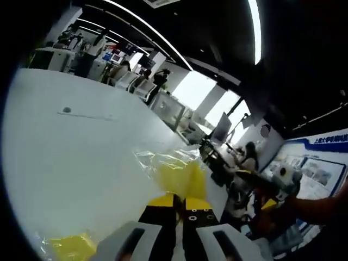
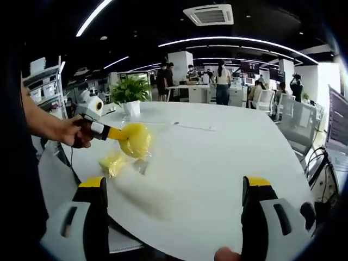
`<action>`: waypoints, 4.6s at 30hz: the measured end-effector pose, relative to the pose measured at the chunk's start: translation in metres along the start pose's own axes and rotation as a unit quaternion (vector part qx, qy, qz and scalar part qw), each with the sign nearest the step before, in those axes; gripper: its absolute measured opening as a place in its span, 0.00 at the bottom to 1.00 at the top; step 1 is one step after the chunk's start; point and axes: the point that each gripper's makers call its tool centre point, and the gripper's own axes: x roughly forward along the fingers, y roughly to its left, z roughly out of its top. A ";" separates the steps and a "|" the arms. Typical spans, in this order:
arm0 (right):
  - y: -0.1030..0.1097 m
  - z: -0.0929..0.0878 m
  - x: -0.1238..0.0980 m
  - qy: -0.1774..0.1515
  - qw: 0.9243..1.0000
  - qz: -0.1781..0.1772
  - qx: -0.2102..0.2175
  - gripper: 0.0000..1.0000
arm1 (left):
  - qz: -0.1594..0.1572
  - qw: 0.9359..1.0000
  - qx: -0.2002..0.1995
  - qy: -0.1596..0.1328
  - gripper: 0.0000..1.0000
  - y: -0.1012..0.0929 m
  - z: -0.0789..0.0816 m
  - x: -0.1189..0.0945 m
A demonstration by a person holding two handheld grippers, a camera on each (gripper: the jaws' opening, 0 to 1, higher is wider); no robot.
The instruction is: Compare the silicone blocks by pressing each to a similar depth, holding the contact briefly, and releasing to observe deformation and rebound differences across the visible hardness samples.
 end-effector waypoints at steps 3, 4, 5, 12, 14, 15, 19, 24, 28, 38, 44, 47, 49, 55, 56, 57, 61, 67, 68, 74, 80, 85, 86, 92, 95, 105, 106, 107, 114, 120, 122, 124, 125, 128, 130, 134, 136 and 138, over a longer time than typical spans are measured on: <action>0.005 0.023 0.003 -0.022 0.999 0.033 0.027 0.97 | -0.004 1.000 0.013 -0.018 0.00 -0.008 0.014 -0.005; 0.005 0.029 0.004 -0.024 0.999 0.036 0.026 0.97 | -0.003 0.999 0.022 -0.027 0.00 -0.011 0.020 -0.008; 0.005 0.036 0.005 -0.024 0.999 0.044 0.021 0.97 | -0.003 0.999 0.030 -0.032 0.00 -0.013 0.025 -0.009; 0.018 0.087 0.016 -0.044 0.993 0.112 0.001 0.97 | -0.014 0.993 0.089 -0.071 0.00 -0.035 0.061 -0.022; 0.025 0.105 0.019 -0.063 0.989 0.137 0.007 0.97 | -0.017 0.989 0.120 -0.082 0.00 -0.046 0.072 -0.027; 0.028 0.112 0.021 -0.069 0.987 0.146 0.009 0.97 | -0.023 0.988 0.122 -0.087 0.00 -0.052 0.078 -0.031; 0.042 0.144 0.030 -0.096 0.979 0.179 0.012 0.97 | -0.031 0.984 0.138 -0.108 0.00 -0.070 0.097 -0.042; 0.057 0.170 0.036 -0.119 0.969 0.215 0.030 0.97 | -0.035 0.979 0.156 -0.123 0.00 -0.083 0.111 -0.051; 0.068 0.189 0.042 -0.129 0.963 0.237 0.013 0.97 | -0.044 0.977 0.164 -0.125 0.00 -0.092 0.112 -0.054; 0.097 0.201 0.056 -0.121 0.951 0.284 -0.012 0.82 | -0.049 0.971 0.194 -0.133 0.00 -0.110 0.113 -0.062; 0.117 0.191 0.058 -0.105 0.942 0.317 -0.015 0.64 | -0.053 0.968 0.200 -0.140 0.00 -0.116 0.115 -0.067; 0.120 0.189 0.058 -0.103 0.940 0.325 -0.022 0.54 | -0.054 0.968 0.201 -0.141 0.00 -0.119 0.115 -0.069; 0.122 0.189 0.057 -0.105 0.938 0.330 -0.019 0.49 | -0.050 0.967 0.205 -0.141 0.00 -0.120 0.114 -0.071; 0.131 0.186 0.056 -0.094 0.933 0.346 -0.015 0.37 | -0.050 0.966 0.205 -0.147 0.00 -0.123 0.115 -0.076; 0.132 0.186 0.055 -0.094 0.933 0.348 -0.015 0.35 | -0.048 0.966 0.206 -0.147 0.00 -0.123 0.115 -0.077; 0.134 0.186 0.054 -0.092 0.931 0.354 -0.015 0.32 | -0.047 0.967 0.205 -0.147 0.00 -0.122 0.114 -0.077; 0.136 0.186 0.054 -0.073 0.928 0.365 0.022 0.30 | -0.049 0.967 0.202 -0.149 0.00 -0.126 0.114 -0.081; 0.138 0.184 0.057 -0.078 0.926 0.369 0.013 0.26 | -0.047 0.968 0.197 -0.148 0.00 -0.126 0.113 -0.082; 0.139 0.183 0.056 -0.073 0.926 0.370 0.016 0.26 | -0.046 0.969 0.196 -0.146 0.00 -0.126 0.112 -0.083; 0.143 0.183 0.054 -0.063 0.925 0.374 0.004 0.16 | -0.040 0.970 0.192 -0.144 0.00 -0.126 0.110 -0.084; 0.146 0.183 0.054 -0.052 0.922 0.382 0.014 0.09 | -0.031 0.970 0.196 -0.143 0.01 -0.125 0.111 -0.086; 0.152 0.183 0.054 -0.051 0.922 0.384 -0.015 0.04 | -0.016 0.969 0.205 -0.138 0.03 -0.121 0.110 -0.088; 0.153 0.183 0.054 -0.050 0.922 0.384 -0.022 0.03 | -0.013 0.969 0.206 -0.135 0.04 -0.120 0.109 -0.089; 0.156 0.189 0.054 -0.059 0.921 0.383 -0.031 0.02 | -0.007 0.969 0.199 -0.145 0.07 -0.119 0.116 -0.093; 0.160 0.191 0.053 -0.061 0.920 0.386 -0.041 0.01 | -0.011 0.970 0.191 -0.147 0.09 -0.118 0.117 -0.097; 0.175 0.184 0.049 -0.047 0.915 0.398 -0.044 0.00 | -0.014 0.970 0.210 -0.123 0.09 -0.119 0.107 -0.108; 0.174 0.184 0.050 -0.044 0.918 0.393 -0.035 0.00 | -0.010 0.968 0.218 -0.125 0.09 -0.119 0.107 -0.108; 0.173 0.184 0.052 -0.044 0.919 0.391 -0.028 0.00 | -0.005 0.966 0.225 -0.127 0.08 -0.118 0.108 -0.108; 0.176 0.187 0.053 -0.052 0.922 0.384 -0.023 0.00 | -0.008 0.969 0.214 -0.127 0.09 -0.116 0.112 -0.112; 0.176 0.190 0.054 -0.057 0.920 0.386 -0.041 0.00 | -0.010 0.969 0.206 -0.134 0.09 -0.115 0.114 -0.111; 0.176 0.190 0.054 -0.058 0.919 0.388 -0.048 0.00 | -0.009 0.966 0.219 -0.134 0.08 -0.118 0.114 -0.112; 0.175 0.191 0.056 -0.052 0.918 0.389 -0.054 0.00 | -0.001 0.964 0.230 -0.132 0.06 -0.118 0.114 -0.110; 0.174 0.192 0.057 -0.051 0.918 0.389 -0.058 0.00 | 0.002 0.962 0.240 -0.134 0.06 -0.117 0.115 -0.109; 0.172 0.195 0.055 -0.055 0.917 0.391 -0.063 0.00 | 0.000 0.962 0.235 -0.139 0.05 -0.119 0.119 -0.110; 0.172 0.197 0.052 -0.062 0.915 0.394 -0.065 0.00 | -0.003 0.962 0.233 -0.142 0.05 -0.122 0.120 -0.110; 0.171 0.197 0.048 -0.066 0.914 0.397 -0.058 0.00 | -0.002 0.963 0.231 -0.136 0.05 -0.127 0.119 -0.108; 0.170 0.194 0.048 -0.068 0.914 0.396 -0.052 0.00 | 0.001 0.964 0.230 -0.131 0.05 -0.127 0.118 -0.106; 0.167 0.191 0.048 -0.067 0.916 0.393 -0.049 0.00 | 0.000 0.966 0.227 -0.126 0.05 -0.125 0.116 -0.103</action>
